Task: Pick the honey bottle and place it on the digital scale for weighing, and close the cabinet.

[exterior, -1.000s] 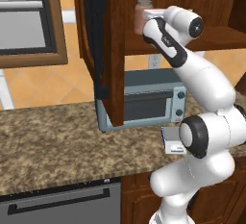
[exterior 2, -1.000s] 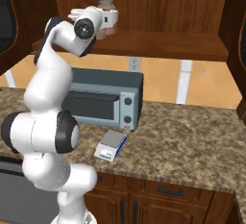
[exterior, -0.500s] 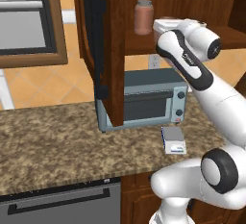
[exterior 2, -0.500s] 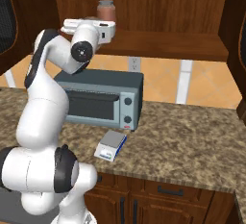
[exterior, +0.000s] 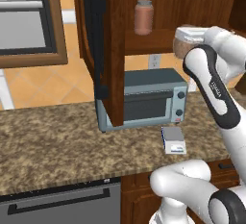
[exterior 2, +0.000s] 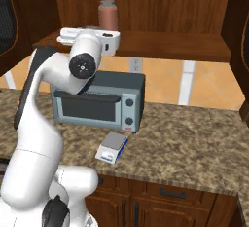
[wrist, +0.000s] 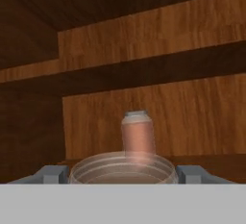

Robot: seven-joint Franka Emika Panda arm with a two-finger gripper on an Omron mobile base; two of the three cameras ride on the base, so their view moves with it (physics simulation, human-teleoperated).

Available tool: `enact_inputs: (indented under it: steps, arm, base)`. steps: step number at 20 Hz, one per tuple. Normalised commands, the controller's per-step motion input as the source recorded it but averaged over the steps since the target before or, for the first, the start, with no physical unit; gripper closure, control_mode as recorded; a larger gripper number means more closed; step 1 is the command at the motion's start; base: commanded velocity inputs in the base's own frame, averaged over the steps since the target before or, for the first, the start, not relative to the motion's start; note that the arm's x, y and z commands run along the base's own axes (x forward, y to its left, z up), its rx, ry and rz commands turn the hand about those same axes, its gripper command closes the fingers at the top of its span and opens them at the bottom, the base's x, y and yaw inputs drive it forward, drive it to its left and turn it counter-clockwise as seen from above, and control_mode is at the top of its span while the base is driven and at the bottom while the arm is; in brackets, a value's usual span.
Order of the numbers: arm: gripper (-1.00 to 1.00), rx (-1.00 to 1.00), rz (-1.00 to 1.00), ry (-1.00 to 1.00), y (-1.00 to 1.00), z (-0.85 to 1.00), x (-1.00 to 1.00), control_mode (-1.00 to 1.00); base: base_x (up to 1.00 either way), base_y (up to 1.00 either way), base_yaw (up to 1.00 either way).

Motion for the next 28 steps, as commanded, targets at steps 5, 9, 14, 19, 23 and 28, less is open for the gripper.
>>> enact_inputs:
  steps: [5,9,14,19,23,28]
  arm:
    - [1.00,0.00,0.26,0.08,-0.20,-0.61,-0.66,-1.00]
    - [1.00,0.00,0.31,0.15,-0.04,-0.84,-0.31,-1.00]
    - [1.00,0.00,0.27,0.06,-0.11,-0.53,0.15,-1.00]
    - [1.00,-0.06,0.20,0.00,0.00,-0.77,0.13,-1.00]
    - [1.00,-0.05,0.15,-0.17,-0.09,-0.64,0.00,-1.00]
    - [1.00,0.00,0.14,-0.05,-0.30,-0.50,0.18,-1.00]
  base:
    - [0.00,0.00,0.00]
    - [0.00,0.00,0.00]
    - [0.00,0.00,0.00]
    - [0.00,0.00,0.00]
    - [0.00,0.00,0.00]
    - [0.00,0.00,0.00]
